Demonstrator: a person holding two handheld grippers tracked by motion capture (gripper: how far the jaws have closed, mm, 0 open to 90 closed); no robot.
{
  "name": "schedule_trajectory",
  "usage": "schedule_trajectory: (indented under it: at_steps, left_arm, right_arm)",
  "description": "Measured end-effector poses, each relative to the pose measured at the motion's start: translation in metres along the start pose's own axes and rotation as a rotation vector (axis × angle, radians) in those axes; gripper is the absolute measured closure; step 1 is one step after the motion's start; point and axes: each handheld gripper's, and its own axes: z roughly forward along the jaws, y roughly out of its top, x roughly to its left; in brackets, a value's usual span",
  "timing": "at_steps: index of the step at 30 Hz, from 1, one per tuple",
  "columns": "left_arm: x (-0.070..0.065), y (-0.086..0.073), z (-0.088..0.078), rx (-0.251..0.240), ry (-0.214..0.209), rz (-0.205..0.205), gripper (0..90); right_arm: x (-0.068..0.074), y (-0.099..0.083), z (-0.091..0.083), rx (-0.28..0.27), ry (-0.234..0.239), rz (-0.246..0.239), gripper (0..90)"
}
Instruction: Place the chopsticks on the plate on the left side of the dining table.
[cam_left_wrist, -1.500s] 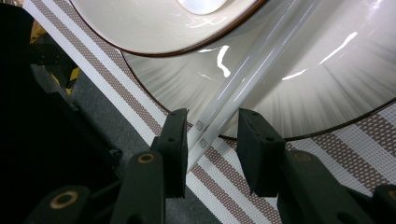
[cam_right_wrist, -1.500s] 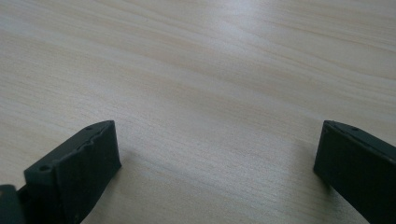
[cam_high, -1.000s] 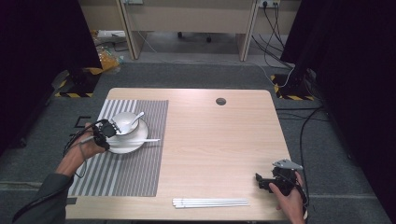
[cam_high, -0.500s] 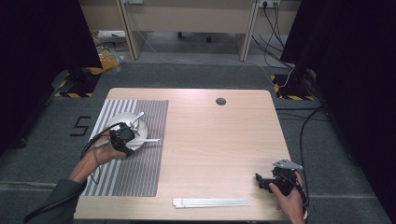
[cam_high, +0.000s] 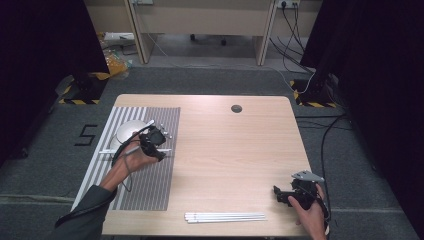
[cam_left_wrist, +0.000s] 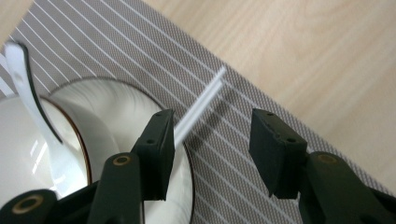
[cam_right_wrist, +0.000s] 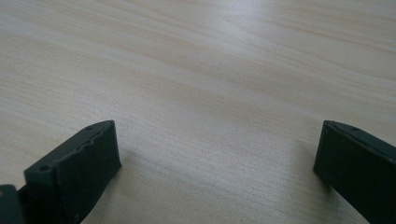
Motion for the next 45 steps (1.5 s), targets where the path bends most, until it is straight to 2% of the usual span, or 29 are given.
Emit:
schedule_trajectory:
  at_steps: [7,13,26,45]
  left_arm:
    - [-0.003,0.025,0.011,-0.020,0.005,-0.009,49.7]
    - [-0.005,0.035,0.021,-0.008,0.012,-0.007,49.7]
    - [-0.003,0.036,0.039,0.020,0.030,-0.018,49.7]
    - [0.002,0.034,0.045,0.049,0.050,-0.023,49.6]
  right_arm:
    - [0.000,0.000,0.000,0.000,0.001,-0.001,0.3]
    - [0.000,0.000,0.000,0.000,0.004,-0.002,0.3]
    - [0.000,0.000,0.000,0.000,0.006,-0.004,0.3]
    - [0.000,0.000,0.000,0.000,0.007,-0.008,0.3]
